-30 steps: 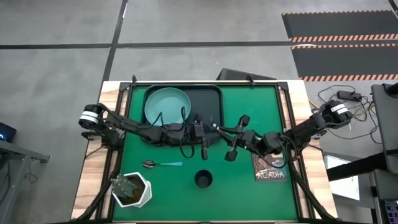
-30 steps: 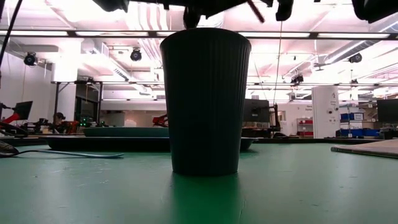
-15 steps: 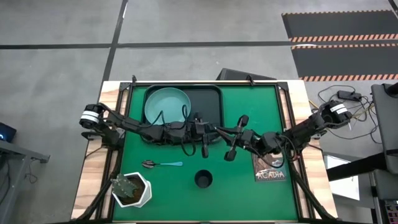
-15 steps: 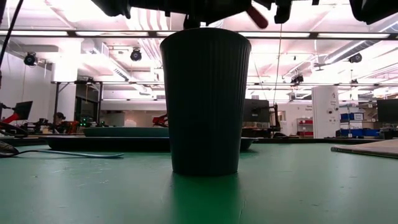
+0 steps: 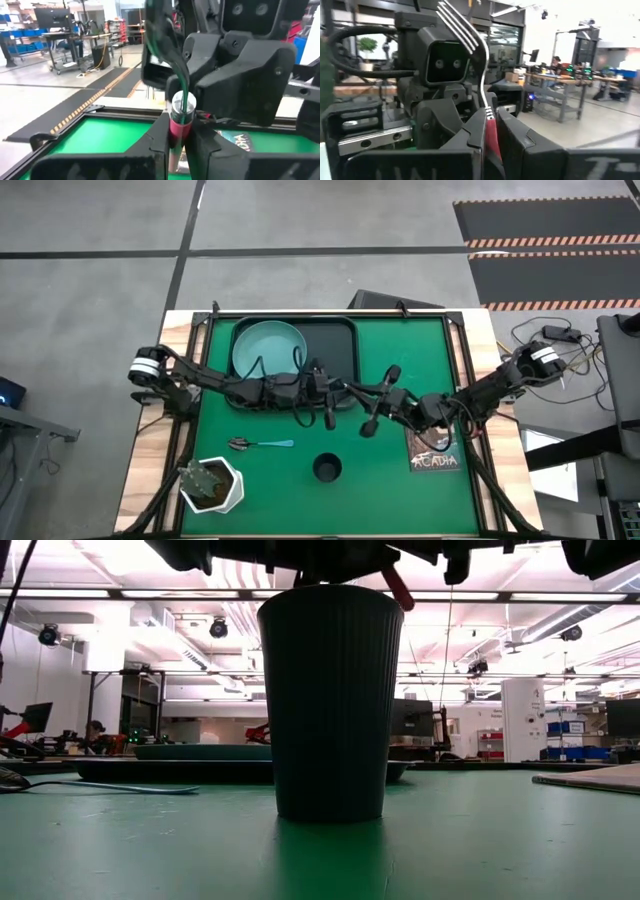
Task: Pick and place plate/cup/fork/spoon on tray
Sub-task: Put the pink fork on the black tray
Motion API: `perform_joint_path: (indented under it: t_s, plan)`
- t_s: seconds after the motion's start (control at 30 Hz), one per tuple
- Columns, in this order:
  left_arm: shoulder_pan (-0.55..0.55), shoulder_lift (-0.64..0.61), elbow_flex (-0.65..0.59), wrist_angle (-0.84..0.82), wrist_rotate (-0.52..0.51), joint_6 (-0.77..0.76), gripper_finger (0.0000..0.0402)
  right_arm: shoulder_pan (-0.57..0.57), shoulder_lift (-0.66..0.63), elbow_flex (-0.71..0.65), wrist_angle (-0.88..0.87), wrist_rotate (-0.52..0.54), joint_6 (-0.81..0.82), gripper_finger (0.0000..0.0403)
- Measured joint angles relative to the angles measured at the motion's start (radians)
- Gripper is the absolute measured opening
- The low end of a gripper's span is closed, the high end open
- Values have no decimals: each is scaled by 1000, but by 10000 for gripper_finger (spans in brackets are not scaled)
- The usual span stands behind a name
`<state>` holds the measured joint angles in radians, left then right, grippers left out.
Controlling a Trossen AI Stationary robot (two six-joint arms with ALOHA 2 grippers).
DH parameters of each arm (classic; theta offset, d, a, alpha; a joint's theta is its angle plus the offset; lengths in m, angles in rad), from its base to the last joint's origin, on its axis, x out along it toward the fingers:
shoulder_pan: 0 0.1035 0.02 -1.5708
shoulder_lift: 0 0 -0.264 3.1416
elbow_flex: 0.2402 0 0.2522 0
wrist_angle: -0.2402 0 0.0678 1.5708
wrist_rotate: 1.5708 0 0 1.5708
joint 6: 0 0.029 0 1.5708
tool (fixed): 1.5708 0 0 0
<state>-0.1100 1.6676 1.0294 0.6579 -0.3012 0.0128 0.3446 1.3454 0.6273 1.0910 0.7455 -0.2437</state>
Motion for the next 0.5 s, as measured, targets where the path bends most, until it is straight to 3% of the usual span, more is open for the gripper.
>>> perform_joint_path:
  t_s: [0.3, 0.5]
  plan:
    - [9, -95, 9, -293, 4, -61, 17, 10, -113, 0, -256, 39, 105, 34]
    - [33, -149, 9, -475, 7, -165, 17, 9, -328, 1, -677, 32, 253, 76]
